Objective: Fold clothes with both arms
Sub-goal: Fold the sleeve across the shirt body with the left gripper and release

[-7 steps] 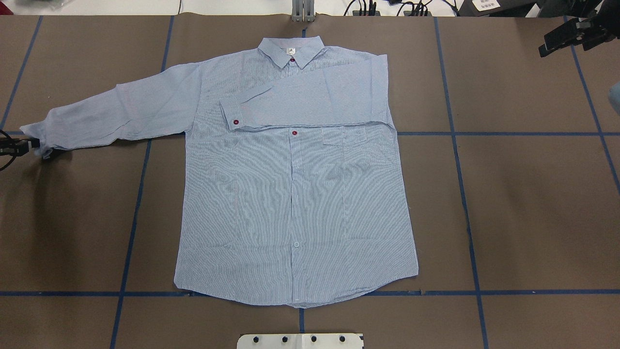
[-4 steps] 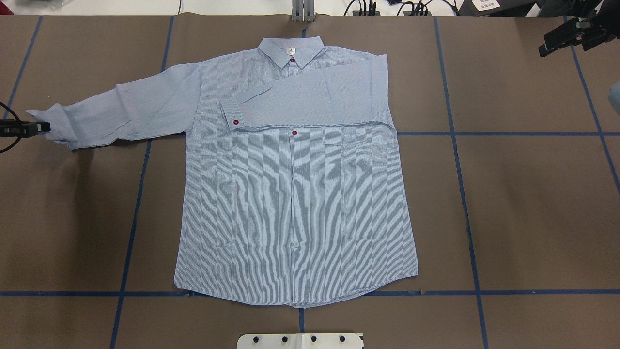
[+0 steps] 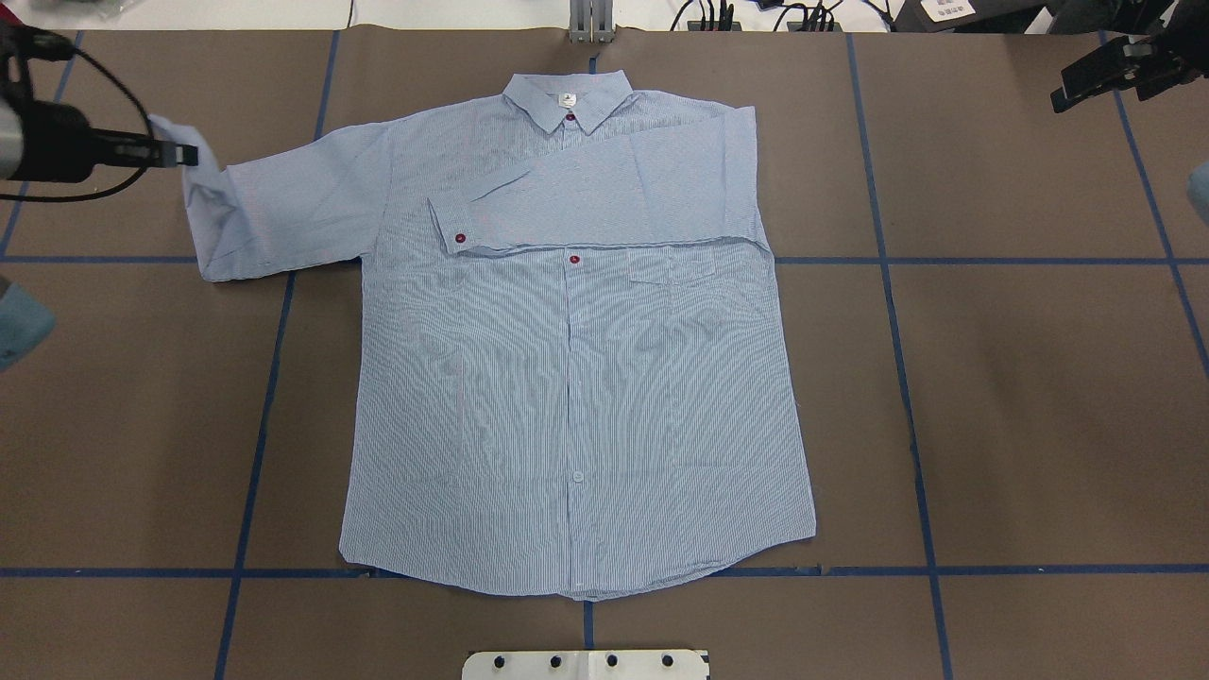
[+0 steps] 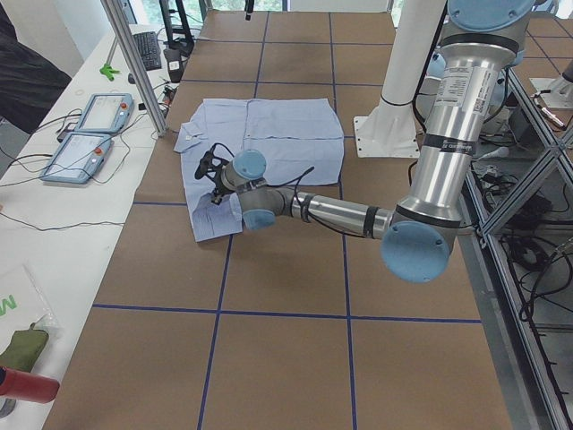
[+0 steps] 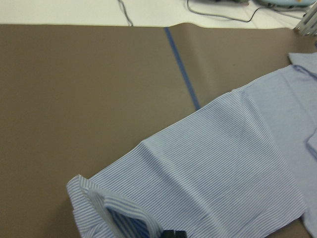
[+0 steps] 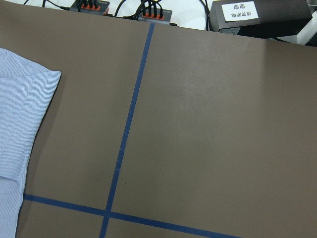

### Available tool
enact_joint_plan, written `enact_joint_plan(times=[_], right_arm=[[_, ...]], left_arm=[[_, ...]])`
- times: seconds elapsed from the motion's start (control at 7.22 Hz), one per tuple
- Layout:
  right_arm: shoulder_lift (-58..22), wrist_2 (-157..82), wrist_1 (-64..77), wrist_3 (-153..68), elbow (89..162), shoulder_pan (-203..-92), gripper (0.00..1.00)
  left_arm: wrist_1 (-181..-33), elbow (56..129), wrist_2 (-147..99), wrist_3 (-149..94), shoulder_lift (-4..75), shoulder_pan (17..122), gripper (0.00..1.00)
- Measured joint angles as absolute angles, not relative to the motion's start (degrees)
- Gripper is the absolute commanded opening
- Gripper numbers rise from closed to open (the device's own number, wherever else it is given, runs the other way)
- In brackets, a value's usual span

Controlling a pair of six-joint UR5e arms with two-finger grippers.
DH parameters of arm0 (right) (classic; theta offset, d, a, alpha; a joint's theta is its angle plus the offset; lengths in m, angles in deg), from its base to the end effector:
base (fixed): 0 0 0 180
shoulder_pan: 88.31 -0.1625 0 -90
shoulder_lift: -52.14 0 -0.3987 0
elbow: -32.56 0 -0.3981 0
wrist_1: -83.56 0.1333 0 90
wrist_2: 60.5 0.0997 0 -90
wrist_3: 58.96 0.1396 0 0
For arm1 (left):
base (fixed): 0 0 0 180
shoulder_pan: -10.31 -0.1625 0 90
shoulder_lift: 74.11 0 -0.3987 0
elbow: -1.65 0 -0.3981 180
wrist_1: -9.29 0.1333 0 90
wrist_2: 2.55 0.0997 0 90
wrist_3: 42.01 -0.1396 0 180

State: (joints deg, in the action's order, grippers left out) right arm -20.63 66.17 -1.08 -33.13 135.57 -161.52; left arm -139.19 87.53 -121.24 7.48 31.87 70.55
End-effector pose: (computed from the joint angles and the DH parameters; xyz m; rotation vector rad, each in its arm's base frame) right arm -0.1279 -0.5968 0.3758 0.3332 -0.7933 -0.0508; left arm 0.2642 -0.5956 0.4113 0.6438 1.0961 0.0105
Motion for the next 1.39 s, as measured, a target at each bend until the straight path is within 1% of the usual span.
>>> enact_joint_plan(times=[0.28, 0.69, 0.83, 1.11, 1.25, 1.39], right_arm=[[-20.6, 66.3, -1.1, -33.1, 135.5, -161.5, 1.0], [-20.6, 66.5, -1.1, -33.1, 135.4, -161.5, 1.0], [-20.6, 66.6, -1.1, -33.1, 135.4, -161.5, 1.0], [-20.6, 66.6, -1.1, -33.1, 135.4, -161.5, 1.0], [-20.6, 66.6, -1.1, -33.1, 135.4, -161.5, 1.0], [-20.6, 66.6, -1.1, -33.1, 135.4, -161.5, 1.0]], left_arm=[[-126.5, 87.6, -119.3, 8.9, 43.8, 64.7, 0.0], [-117.3, 86.6, -113.8, 18.8, 58.2, 54.9, 0.0], [-115.4, 85.4, -112.5, 20.7, 62.0, 53.0, 0.0], [-114.3, 83.3, -108.8, 21.7, 65.1, 50.0, 0.0], [-114.2, 82.6, -106.5, 21.7, 65.5, 48.3, 0.24], [-114.2, 81.8, -104.2, 22.1, 66.1, 46.4, 0.99]])
